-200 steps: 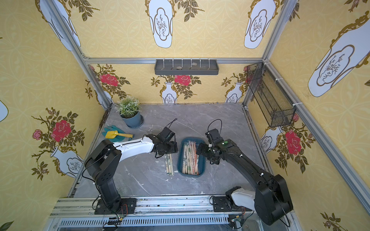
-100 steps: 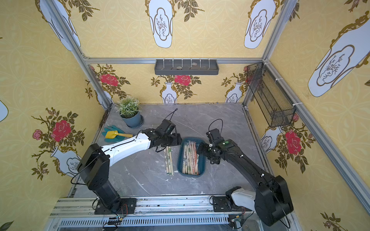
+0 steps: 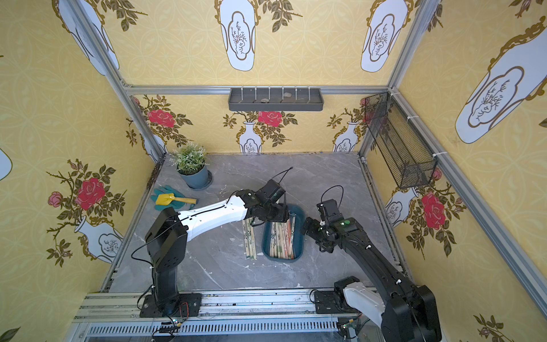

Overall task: Take the paired disposable chopsticks out of the storage box
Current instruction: Pick up the paired disposable chopsticks from the storage box.

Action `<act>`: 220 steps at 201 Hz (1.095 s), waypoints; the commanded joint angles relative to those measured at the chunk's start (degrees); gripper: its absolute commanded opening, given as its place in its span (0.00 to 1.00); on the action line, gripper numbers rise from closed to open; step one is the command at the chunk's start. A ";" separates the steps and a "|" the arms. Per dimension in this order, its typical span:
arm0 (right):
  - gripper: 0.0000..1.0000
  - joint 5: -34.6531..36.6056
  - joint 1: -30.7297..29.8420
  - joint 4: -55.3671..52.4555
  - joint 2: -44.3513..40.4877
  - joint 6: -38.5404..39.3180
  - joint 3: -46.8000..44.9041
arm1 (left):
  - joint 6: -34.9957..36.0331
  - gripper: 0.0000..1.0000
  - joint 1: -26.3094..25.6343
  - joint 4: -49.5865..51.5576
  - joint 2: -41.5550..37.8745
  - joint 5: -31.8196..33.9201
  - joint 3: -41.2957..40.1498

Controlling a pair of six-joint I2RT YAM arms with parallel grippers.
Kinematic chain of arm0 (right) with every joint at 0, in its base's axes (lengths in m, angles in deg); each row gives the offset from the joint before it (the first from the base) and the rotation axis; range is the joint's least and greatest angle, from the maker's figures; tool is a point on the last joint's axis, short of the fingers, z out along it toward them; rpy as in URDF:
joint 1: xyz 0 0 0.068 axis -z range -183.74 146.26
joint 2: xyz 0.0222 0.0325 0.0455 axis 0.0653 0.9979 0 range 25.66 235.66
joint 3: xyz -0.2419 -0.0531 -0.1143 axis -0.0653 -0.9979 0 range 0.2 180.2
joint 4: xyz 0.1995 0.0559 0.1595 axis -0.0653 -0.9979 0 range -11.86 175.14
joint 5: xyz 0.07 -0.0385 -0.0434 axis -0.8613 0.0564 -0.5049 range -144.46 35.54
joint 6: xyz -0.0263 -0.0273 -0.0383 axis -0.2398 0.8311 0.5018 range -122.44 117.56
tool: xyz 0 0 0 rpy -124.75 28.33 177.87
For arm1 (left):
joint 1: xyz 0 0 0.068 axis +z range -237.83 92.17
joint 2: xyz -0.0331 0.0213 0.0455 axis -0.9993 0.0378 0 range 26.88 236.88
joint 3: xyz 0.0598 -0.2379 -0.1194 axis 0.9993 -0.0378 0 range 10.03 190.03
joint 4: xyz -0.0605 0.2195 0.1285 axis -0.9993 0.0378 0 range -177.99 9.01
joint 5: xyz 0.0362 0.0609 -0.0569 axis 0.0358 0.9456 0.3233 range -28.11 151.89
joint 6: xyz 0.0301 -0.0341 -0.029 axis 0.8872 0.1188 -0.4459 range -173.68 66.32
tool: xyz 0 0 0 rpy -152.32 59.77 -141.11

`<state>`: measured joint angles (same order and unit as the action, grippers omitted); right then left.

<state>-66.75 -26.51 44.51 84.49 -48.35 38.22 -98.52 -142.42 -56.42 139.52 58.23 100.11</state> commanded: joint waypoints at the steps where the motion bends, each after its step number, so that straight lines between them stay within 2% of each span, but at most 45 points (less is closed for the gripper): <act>1: 0.97 -0.16 0.17 -1.46 -2.02 -2.93 -2.28 | 0.80 0.61 -0.84 1.18 2.67 -2.28 2.50; 81: 0.97 0.27 0.31 -3.29 -6.71 -5.91 -4.31 | 1.86 0.50 -2.61 2.25 10.00 -5.97 9.02; 220: 0.97 0.87 0.33 -4.73 -8.21 -5.38 -4.01 | 1.33 0.45 -3.15 1.46 14.58 -8.13 7.66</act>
<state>-66.29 -26.20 40.10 76.14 -53.99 33.78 -97.45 -145.52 -54.56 152.92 50.91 108.40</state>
